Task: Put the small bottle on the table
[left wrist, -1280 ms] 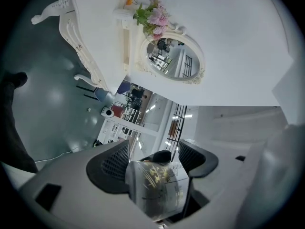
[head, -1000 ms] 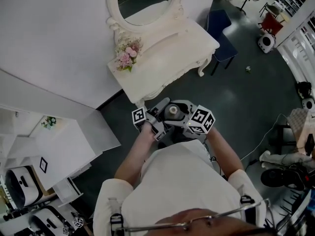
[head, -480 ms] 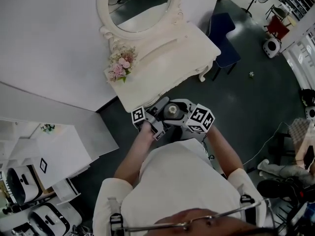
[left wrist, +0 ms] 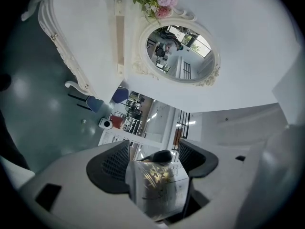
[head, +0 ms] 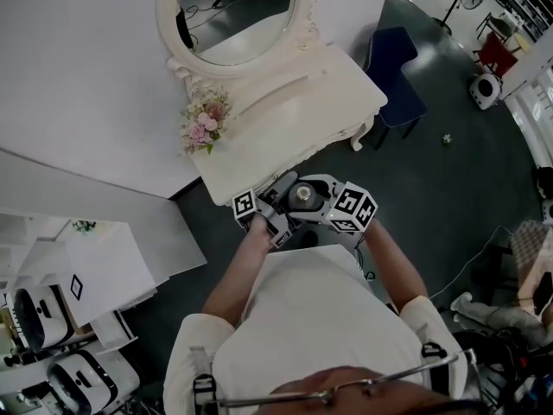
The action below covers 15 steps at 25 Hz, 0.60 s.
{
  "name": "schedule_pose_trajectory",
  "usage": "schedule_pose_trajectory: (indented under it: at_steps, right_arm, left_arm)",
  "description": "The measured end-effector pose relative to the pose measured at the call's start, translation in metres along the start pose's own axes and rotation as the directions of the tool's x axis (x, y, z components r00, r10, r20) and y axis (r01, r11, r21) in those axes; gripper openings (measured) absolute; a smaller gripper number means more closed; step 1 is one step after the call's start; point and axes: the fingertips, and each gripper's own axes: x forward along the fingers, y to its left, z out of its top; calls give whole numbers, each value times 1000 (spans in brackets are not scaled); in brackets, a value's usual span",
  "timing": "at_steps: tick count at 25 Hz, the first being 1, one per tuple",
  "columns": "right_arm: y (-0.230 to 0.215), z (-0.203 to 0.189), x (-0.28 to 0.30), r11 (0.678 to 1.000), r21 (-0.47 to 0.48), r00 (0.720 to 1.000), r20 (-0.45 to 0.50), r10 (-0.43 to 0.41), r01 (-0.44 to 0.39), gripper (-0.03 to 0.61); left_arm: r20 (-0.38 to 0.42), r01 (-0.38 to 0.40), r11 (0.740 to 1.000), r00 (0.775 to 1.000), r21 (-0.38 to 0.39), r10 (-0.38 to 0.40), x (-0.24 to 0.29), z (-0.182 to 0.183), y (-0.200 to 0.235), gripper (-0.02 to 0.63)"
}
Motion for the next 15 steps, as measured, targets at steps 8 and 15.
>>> schedule_pose_trajectory:
  at_steps: [8,15]
  right_arm:
    - [-18,1,-10,1000,25,999,33,-9,8,359]
    - [-42,5,-2,999,33,999,22,-33,32,357]
  left_arm:
    - [-5,-23,1000,1000,-6,23,19,5,6,314]
    - [-27,-31,999,999,-25,31,31,26,8,314]
